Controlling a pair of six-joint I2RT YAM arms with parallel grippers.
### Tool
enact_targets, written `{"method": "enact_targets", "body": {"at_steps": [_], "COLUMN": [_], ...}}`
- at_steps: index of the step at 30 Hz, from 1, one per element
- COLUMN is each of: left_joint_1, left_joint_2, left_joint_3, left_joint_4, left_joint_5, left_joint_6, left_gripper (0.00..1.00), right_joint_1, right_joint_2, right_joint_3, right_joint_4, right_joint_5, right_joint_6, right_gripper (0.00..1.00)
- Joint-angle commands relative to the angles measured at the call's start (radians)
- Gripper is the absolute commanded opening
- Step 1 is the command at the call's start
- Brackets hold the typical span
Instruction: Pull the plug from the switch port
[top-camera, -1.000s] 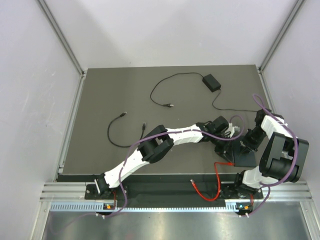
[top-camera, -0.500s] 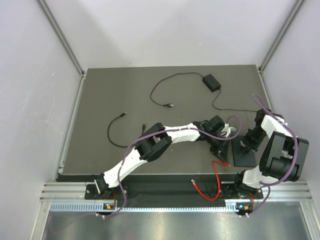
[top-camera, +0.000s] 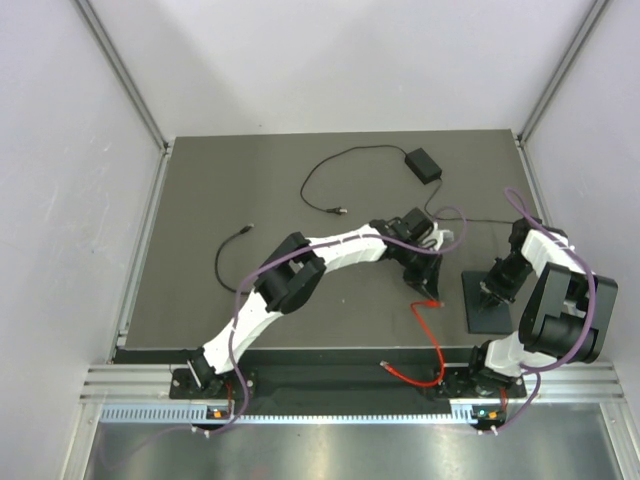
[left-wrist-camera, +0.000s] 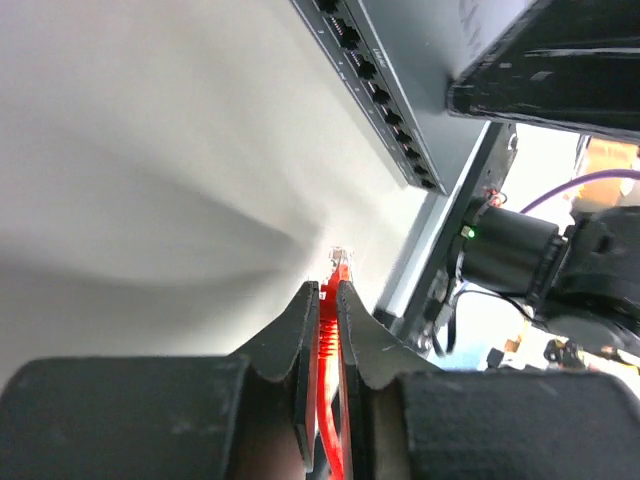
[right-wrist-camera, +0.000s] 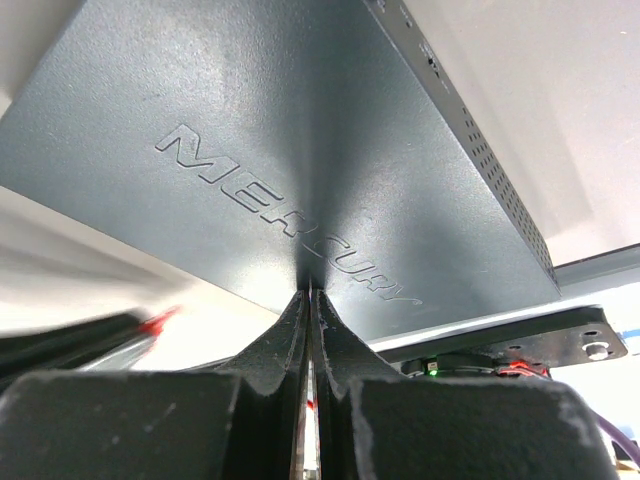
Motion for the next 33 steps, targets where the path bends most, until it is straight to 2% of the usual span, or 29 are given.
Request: {"method": "enact_targets", "body": {"at_steps": [1,11,22,29,33], "left_joint_1": [0.046,0.164,0.345,0.407,0.480], "left_joint_2": [-0.188,-0.417,-0.627,-0.750,-0.805], "left_joint_3": [-0.003,-0.045,-0.042,-0.069,-0.082], "left_joint_4": [-0.065,-0.221,-0.421,-0.487,-0.510], "left_joint_5": [-0.059,-0.203,-0.350,-0.486,-0.539], "left_joint_6": [0.059,0.047,0.053,0.074,0.080], "left_gripper": [0.00,0.00,0.00,0.00,0.00], "right_joint_1": [0.017,0.160,0.230,0.267,0.309], "right_joint_2": [0.026,-0.074,-0.154,-0.177,-0.183], "right_joint_3": [-0.023,-0.014,-0.003,0.000,-0.001], "right_joint_4": [0.075,0.082,0.098,0.105,0.108], "right_joint_5": [0.052,0.063,0.029,0.000,-0.006], "right_joint_6": [-0.005,-0.001,-0.016,-0.031,-0.031], "right_gripper": [0.00,0.00,0.00,0.00,0.00]}}
